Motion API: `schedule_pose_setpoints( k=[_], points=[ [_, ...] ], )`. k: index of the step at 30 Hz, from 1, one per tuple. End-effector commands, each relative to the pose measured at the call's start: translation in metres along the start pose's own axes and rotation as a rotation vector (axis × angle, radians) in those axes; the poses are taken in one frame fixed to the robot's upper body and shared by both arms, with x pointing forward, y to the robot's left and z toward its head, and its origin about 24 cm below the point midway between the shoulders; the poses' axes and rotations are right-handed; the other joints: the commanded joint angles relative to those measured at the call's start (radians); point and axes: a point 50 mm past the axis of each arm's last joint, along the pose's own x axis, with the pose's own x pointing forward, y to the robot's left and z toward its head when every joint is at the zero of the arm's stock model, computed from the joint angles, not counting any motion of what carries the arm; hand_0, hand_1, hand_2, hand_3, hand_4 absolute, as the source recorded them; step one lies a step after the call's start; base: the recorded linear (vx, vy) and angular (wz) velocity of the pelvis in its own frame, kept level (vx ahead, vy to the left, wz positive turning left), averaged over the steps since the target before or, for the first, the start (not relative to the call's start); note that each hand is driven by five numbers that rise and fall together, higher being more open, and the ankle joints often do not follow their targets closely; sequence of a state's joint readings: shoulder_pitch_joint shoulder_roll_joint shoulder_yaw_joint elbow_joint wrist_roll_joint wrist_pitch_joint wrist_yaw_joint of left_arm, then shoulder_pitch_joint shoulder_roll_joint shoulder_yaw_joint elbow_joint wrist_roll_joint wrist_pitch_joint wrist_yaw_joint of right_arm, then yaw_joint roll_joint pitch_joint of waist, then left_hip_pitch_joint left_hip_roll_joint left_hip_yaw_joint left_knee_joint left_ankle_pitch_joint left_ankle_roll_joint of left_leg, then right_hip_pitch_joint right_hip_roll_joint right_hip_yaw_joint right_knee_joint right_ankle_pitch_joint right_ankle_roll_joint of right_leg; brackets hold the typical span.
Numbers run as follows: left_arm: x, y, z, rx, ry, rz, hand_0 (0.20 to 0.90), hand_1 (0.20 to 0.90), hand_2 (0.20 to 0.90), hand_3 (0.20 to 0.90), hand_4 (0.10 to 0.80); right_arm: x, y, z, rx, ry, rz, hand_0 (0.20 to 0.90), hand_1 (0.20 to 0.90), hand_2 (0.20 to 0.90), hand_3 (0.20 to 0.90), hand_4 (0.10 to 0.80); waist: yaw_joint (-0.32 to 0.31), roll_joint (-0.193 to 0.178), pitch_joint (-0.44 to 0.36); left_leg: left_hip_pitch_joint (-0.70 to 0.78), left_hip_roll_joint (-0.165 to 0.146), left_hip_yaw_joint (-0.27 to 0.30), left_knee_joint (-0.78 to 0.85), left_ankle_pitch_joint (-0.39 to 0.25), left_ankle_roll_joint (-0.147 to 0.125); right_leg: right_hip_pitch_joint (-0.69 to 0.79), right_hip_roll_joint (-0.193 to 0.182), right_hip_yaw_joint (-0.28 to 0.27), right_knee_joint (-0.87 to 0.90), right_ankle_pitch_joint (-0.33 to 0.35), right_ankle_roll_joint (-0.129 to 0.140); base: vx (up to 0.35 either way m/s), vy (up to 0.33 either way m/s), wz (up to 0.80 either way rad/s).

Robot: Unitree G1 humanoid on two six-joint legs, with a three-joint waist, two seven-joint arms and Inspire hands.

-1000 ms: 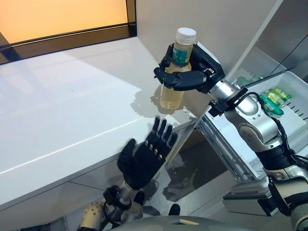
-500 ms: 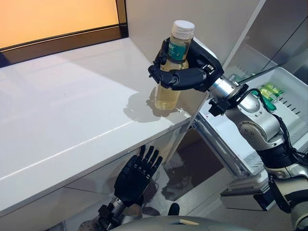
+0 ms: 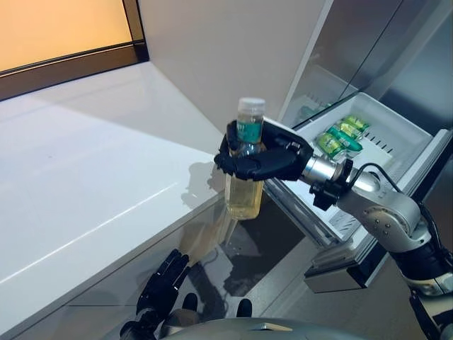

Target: Put drinks into fridge and close the fridge

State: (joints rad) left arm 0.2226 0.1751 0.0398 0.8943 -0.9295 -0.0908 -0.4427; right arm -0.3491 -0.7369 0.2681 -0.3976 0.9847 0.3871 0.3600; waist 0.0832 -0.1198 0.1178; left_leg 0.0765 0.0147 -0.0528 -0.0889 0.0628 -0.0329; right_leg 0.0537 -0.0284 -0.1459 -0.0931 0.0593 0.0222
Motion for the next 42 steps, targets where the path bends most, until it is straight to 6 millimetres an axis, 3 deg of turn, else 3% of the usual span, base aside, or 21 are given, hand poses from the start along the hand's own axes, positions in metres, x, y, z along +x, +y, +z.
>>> schedule_pose_setpoints(
  k=[1, 9, 18, 21, 29, 32, 36, 42],
  points=[
    [-0.013, 0.020, -0.020, 0.096, 0.097, 0.108, 0.900, 0.900, 0.900, 0.900, 0.800, -0.011, 0.029, 0.083, -0.257, -0.377, 0.171, 0.300, 0.300, 0.300, 0.200, 0.100, -0.003, -0.032, -0.062, 0.003, -0.027, 0.082, 0.002, -0.091, 0.015, 0.055, 0.007, -0.051, 0.015, -0.067, 0.039, 0.042, 0.026, -0.14],
    [-0.020, 0.031, -0.028, 0.173, 0.135, 0.211, 0.900, 0.900, 0.900, 0.900, 0.800, -0.032, 0.027, 0.089, -0.317, -0.423, 0.115, 0.300, 0.300, 0.300, 0.200, 0.100, -0.033, -0.060, -0.060, 0.009, -0.030, 0.104, 0.002, -0.104, 0.024, 0.041, 0.008, -0.023, 0.031, -0.060, 0.048, 0.023, 0.016, -0.10],
    [-0.041, 0.050, -0.043, 0.197, 0.155, 0.355, 0.900, 0.900, 0.900, 0.900, 0.800, -0.085, 0.002, 0.089, -0.430, -0.501, -0.217, 0.300, 0.300, 0.300, 0.200, 0.100, -0.075, -0.085, -0.057, 0.016, -0.028, 0.129, 0.002, -0.121, 0.039, 0.022, 0.016, 0.015, 0.050, -0.052, 0.058, 0.003, -0.009, -0.11],
    [-0.046, 0.054, -0.045, 0.204, 0.152, 0.379, 0.900, 0.900, 0.900, 0.900, 0.800, -0.111, -0.008, 0.095, -0.542, -0.537, -0.377, 0.300, 0.300, 0.300, 0.200, 0.100, -0.088, -0.096, -0.059, 0.019, -0.027, 0.138, 0.006, -0.130, 0.042, 0.019, 0.020, 0.027, 0.052, -0.049, 0.063, 0.004, -0.044, -0.18],
    [-0.047, 0.058, -0.042, 0.198, 0.160, 0.379, 0.900, 0.900, 0.900, 0.900, 0.800, -0.137, -0.032, 0.120, -0.840, -0.446, -0.632, 0.300, 0.300, 0.300, 0.200, 0.100, -0.094, -0.110, -0.070, 0.024, -0.025, 0.147, 0.002, -0.134, 0.037, 0.027, 0.028, 0.028, 0.035, -0.038, 0.068, 0.012, -0.021, -0.11],
    [-0.046, 0.066, -0.025, 0.179, 0.182, 0.383, 0.900, 0.900, 0.900, 0.900, 0.800, -0.136, -0.038, 0.140, -0.964, -0.378, -0.658, 0.300, 0.300, 0.300, 0.200, 0.100, -0.097, -0.094, -0.078, 0.025, -0.028, 0.147, 0.002, -0.129, 0.034, 0.027, 0.028, 0.029, 0.028, -0.033, 0.069, 0.037, 0.079, -0.02],
    [-0.043, 0.067, -0.019, 0.178, 0.213, 0.391, 0.900, 0.900, 0.900, 0.900, 0.800, -0.115, -0.045, 0.172, -1.056, -0.310, -0.635, 0.300, 0.300, 0.300, 0.200, 0.100, -0.074, -0.089, -0.087, 0.027, -0.032, 0.140, 0.002, -0.128, 0.034, 0.035, 0.027, 0.020, 0.017, -0.034, 0.069, 0.061, 0.044, -0.03],
    [-0.046, 0.069, -0.021, 0.200, 0.238, 0.393, 0.900, 0.900, 0.900, 0.900, 0.800, -0.089, -0.058, 0.187, -1.045, -0.232, -0.600, 0.300, 0.300, 0.300, 0.200, 0.100, -0.036, -0.103, -0.087, 0.021, -0.033, 0.125, 0.002, -0.123, 0.033, 0.041, 0.026, 0.003, 0.007, -0.033, 0.068, 0.049, -0.010, -0.01]
  ],
)
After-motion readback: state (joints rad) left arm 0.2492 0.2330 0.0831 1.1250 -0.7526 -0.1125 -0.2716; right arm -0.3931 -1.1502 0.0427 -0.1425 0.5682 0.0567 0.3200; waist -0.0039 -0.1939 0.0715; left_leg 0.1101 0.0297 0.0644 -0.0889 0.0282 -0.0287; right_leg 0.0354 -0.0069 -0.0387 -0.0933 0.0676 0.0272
